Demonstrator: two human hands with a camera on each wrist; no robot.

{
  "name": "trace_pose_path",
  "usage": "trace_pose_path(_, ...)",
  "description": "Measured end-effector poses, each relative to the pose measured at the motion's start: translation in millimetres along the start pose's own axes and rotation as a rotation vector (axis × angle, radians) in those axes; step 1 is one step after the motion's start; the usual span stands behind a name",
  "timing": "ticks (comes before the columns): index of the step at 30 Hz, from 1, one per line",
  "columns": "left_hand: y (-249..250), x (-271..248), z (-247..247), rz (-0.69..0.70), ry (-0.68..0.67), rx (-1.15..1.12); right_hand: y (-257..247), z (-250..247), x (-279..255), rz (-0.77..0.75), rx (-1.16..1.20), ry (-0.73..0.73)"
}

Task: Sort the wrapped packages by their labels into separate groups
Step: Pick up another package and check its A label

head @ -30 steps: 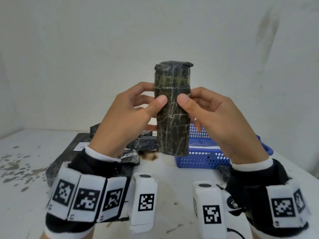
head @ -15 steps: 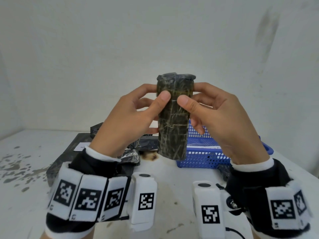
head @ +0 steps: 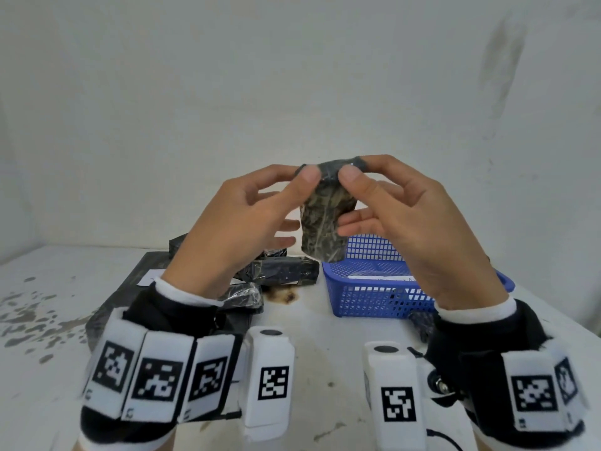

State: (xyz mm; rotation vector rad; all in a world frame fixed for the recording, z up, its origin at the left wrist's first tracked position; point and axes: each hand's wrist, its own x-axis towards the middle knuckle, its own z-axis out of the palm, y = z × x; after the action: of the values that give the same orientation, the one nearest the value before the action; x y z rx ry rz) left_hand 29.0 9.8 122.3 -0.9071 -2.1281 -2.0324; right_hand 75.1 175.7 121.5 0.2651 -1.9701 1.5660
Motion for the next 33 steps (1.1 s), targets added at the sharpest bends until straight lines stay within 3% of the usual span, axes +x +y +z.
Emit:
trace_pose_path(14, -1.4, 3.0, 6.3, 0.022, 0.03, -0.21, -0.1, 2.6, -1.5, -0.017, -0.007, -0.006)
trace_pose_path(17, -3.6, 5.9, 5.8, -0.011, 0.066, -0.25, 0.0, 1.2, -3.7, -0.018, -0.096, -0.026)
trace_pose_path(23, -13.7, 10.9, 2.6, -0.028, 0.171, -0.21, 2.3, 2.6, -5.7, -0.027, -0.167, -0.122)
trace_pose_path(33, -10.5, 8.2, 3.3, 0.004, 0.089, -0.123, 10.5, 6.2, -0.3, -0.013, -0.23, -0.075)
